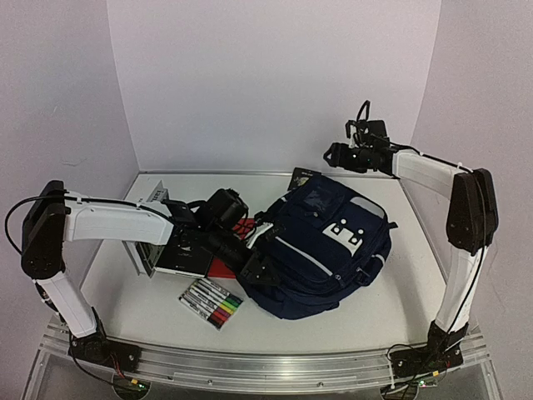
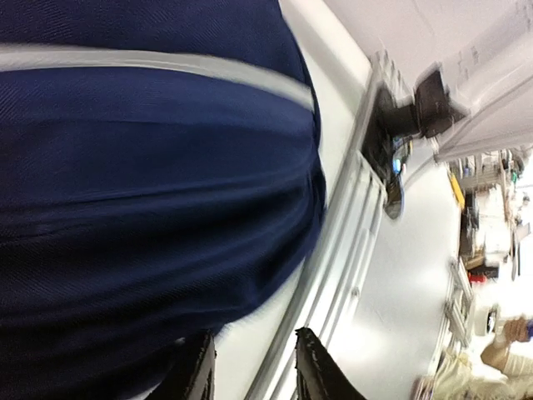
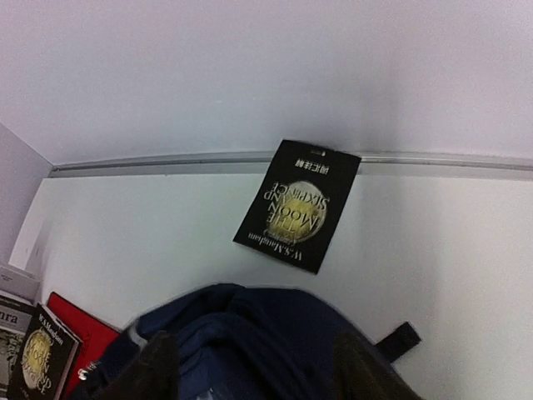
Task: Pack the student bag
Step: Place the student bag at the center of the board.
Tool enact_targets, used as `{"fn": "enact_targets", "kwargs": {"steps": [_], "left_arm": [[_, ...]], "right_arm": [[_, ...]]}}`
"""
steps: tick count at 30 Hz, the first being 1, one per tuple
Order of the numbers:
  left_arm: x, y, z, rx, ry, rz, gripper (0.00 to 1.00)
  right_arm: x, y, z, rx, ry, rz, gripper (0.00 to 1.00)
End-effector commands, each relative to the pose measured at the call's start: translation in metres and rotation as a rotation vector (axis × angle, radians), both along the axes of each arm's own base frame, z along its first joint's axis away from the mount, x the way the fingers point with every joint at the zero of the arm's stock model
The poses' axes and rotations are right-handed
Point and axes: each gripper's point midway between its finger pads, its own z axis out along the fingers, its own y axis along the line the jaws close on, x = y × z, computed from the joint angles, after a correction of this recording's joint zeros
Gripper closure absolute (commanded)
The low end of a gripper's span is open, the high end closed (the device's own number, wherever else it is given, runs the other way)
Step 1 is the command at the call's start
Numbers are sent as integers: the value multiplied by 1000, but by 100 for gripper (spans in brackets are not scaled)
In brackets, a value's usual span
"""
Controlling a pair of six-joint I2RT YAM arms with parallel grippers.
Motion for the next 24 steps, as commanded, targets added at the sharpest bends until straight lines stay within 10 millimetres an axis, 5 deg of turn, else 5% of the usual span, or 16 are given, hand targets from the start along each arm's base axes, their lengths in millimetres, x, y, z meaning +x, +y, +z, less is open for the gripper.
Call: {"fn": "enact_targets", "kwargs": {"steps": [1, 6, 9, 12, 18, 24], "left_arm": [[1, 6, 18, 19, -27, 11, 43], [37, 23, 36, 55, -92, 150, 23], [74, 41, 50, 20, -77, 261, 20], [112, 59, 56, -23, -64, 373, 14], [162, 80, 22, 11, 52, 479, 12], [171, 77, -5, 6, 142, 481, 15]], "right_arm": [[-3, -34, 101, 26, -236, -166, 11], [-65, -71, 97, 13, -157, -273, 2], [-104, -88, 74, 19, -88, -317, 2], [-143, -104, 31, 36, 16, -360, 2], [-189, -114, -38, 139, 189, -389, 2], [-204, -89, -79, 308, 286, -299, 3]]}}
